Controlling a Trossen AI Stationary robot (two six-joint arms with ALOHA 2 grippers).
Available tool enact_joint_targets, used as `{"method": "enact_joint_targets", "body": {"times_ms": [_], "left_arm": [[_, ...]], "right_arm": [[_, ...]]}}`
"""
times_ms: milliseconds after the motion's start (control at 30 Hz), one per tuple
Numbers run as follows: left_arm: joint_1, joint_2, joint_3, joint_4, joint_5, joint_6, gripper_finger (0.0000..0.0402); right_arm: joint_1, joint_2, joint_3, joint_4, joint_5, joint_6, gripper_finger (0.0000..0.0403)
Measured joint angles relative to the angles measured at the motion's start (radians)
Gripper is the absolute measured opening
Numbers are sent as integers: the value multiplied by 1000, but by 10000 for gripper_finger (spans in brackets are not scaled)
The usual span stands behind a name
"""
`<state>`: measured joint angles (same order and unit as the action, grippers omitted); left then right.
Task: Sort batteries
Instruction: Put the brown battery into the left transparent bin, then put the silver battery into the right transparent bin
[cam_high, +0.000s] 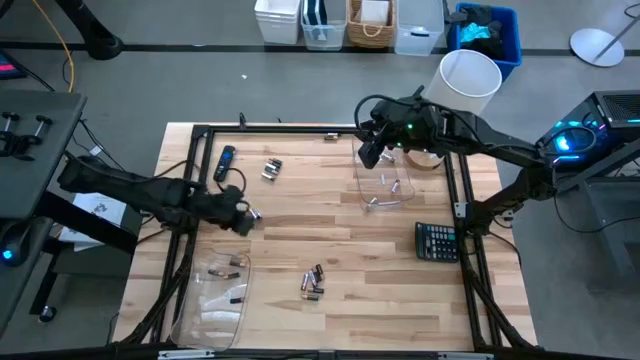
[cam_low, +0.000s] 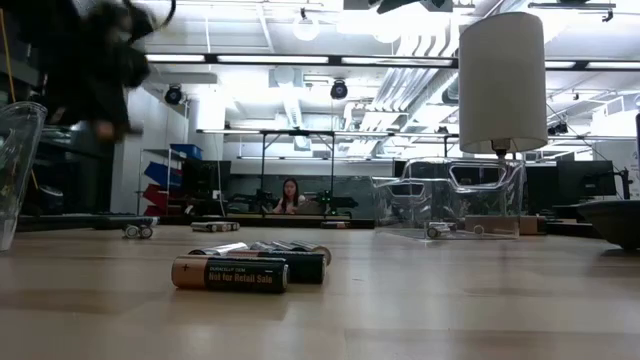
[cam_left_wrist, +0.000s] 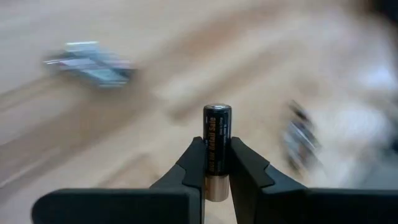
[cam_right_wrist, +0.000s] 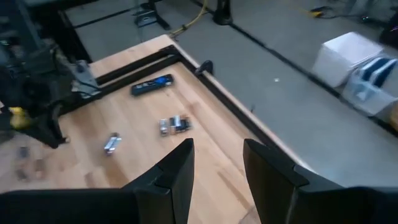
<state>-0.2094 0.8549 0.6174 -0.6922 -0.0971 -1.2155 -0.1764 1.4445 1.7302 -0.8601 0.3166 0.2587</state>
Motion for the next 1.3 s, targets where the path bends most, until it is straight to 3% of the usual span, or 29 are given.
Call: {"method": "enact_joint_targets", "body": {"times_ms": [100,233,433,567,733,900,1067,1300], "left_arm": [[-43,-21,20,46,125,129,29],[-148,-20,116,-67,208,236,29],[-383,2,244,-227,181,293,29],[-552,62,222,-299,176,289,29],[-697,160,186,-250,94,286,29],[-727,231,170,-198,43,287,33],[-727,262,171,-160,48,336,76],[-718,280,171,-138,51,328,99]], "right_arm": [[1,0,0,13,-71,32,134],[19,0,0,20,-108,93,134],[61,0,0,21,-108,187,134],[85,0,0,20,-107,234,134],[101,0,0,19,-56,269,134],[101,0,0,11,-36,302,134],[101,0,0,8,-36,302,134],[99,0,0,-5,-36,301,134]]}}
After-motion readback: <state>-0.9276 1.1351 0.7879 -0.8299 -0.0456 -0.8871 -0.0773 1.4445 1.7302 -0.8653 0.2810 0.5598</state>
